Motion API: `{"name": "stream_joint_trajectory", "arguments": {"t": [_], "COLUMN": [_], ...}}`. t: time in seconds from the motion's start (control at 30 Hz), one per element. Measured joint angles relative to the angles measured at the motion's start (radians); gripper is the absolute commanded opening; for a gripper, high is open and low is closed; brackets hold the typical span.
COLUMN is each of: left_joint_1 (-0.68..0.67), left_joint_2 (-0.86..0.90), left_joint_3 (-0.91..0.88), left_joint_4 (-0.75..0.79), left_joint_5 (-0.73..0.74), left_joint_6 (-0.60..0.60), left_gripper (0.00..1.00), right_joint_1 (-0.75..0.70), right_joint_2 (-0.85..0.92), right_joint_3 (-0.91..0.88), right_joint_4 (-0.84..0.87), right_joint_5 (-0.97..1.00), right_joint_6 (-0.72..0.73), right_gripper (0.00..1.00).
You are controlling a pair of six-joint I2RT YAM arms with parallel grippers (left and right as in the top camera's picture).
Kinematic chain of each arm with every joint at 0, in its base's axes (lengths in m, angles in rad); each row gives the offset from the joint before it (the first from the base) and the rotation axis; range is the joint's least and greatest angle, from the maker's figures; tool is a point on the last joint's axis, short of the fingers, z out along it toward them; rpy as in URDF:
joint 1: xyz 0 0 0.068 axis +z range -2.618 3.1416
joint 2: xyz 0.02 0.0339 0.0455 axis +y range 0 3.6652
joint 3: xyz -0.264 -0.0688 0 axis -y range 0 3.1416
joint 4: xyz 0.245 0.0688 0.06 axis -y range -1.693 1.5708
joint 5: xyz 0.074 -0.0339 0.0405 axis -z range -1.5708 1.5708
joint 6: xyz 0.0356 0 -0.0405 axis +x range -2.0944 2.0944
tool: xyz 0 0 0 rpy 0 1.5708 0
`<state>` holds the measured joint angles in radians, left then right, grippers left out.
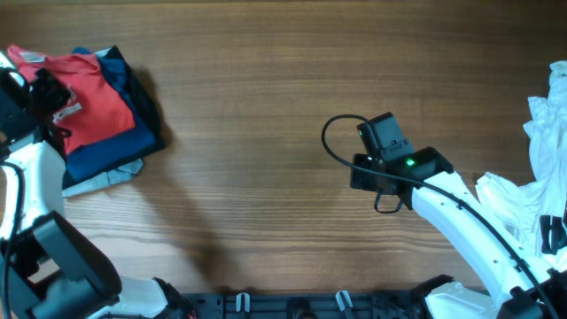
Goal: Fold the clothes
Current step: 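Place the red shirt on top of the blue shirt stack, release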
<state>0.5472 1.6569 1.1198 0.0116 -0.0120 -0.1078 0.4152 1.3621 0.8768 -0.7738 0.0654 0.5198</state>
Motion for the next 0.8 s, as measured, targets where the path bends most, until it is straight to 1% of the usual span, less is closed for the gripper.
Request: {"name": "stream_joint_trajectory", "arguments": {"t": [0.13, 0.2, 0.27, 0.3, 0.33, 0.37, 0.4, 0.47, 0.6, 0.67, 0.8], "left_joint_1": [0.028, 0.043, 0.054, 0.056, 0.056, 0.052, 0.047, 0.025, -0.092, -0.173, -0.334], "left_joint_2": [0.006, 0.006, 0.003, 0.0, -0.009, -0.021, -0.031, -0.059, -0.111, -0.117, -0.116], "left_joint_3": [0.004, 0.032, 0.082, 0.099, 0.134, 0.161, 0.182, 0.216, 0.242, 0.244, 0.243], "left_joint_4": [-0.025, -0.081, -0.153, -0.168, -0.216, -0.249, -0.275, -0.312, -0.389, -0.439, -0.572], "left_joint_5": [0.003, 0.004, 0.005, 0.008, 0.017, 0.031, 0.042, 0.07, 0.105, 0.121, 0.138], "left_joint_6": [-0.031, -0.05, -0.063, -0.064, -0.071, -0.072, -0.074, -0.078, -0.081, -0.082, -0.082], "left_gripper": [1.0, 1.0, 1.0, 1.0, 1.0, 1.0, 1.0, 1.0, 1.0, 1.0, 1.0], "right_joint_1": [0.0, 0.0, 0.0, 0.0, 0.0, 0.0, 0.0, 0.0, 0.0, 0.0, 0.0], "right_joint_2": [0.0, 0.0, 0.0, 0.0, 0.0, 0.0, 0.0, 0.0, 0.0, 0.0, 0.0], "right_joint_3": [0.0, 0.0, 0.0, 0.0, 0.0, 0.0, 0.0, 0.0, 0.0, 0.0, 0.0], "right_joint_4": [0.0, 0.0, 0.0, 0.0, 0.0, 0.001, 0.001, 0.008, 0.048, 0.076, 0.161], "right_joint_5": [0.0, 0.0, 0.0, 0.0, 0.0, 0.0, 0.0, -0.002, -0.005, -0.005, -0.005], "right_joint_6": [0.0, 0.0, 0.0, 0.001, 0.004, 0.0, 0.002, 0.005, 0.003, 0.003, -0.012], "right_gripper": [0.46, 0.47, 0.56, 0.64, 0.67, 0.74, 0.77, 0.8, 0.85, 0.9, 0.92]}}
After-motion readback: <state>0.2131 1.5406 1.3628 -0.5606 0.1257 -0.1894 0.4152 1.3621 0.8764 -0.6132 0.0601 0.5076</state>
